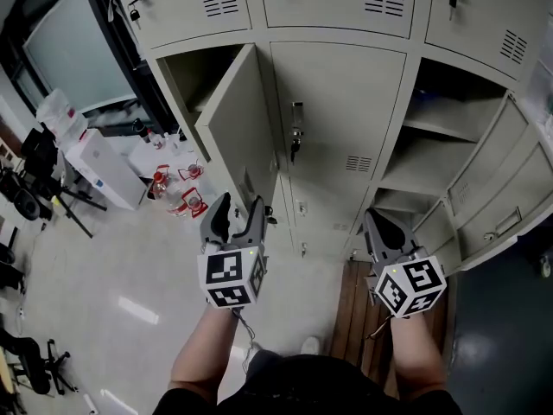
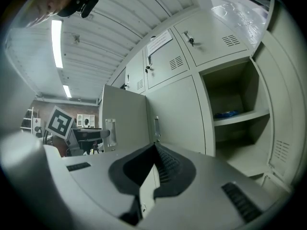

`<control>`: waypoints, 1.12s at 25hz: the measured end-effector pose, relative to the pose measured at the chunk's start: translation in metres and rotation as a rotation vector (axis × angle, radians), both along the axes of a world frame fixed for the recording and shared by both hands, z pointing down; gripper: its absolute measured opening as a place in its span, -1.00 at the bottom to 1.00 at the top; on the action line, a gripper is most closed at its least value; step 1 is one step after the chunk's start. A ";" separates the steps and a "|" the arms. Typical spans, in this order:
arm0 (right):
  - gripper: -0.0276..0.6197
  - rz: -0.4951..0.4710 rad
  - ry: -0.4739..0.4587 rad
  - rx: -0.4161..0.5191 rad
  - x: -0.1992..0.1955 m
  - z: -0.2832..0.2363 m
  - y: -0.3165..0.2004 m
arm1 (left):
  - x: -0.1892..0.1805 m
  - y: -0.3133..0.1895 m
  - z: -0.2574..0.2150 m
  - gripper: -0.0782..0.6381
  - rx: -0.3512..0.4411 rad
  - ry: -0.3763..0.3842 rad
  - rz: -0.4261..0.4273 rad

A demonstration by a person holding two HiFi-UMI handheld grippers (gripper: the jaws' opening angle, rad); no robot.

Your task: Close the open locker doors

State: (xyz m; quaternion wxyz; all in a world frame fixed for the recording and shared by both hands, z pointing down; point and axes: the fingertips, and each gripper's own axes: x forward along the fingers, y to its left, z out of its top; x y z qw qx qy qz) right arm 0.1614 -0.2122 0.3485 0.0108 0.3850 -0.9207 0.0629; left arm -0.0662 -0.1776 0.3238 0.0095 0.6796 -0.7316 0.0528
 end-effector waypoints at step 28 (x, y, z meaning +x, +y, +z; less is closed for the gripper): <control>-0.93 0.048 -0.003 -0.008 -0.029 -0.005 -0.004 | -0.048 -0.009 0.001 -0.49 -0.013 0.022 0.001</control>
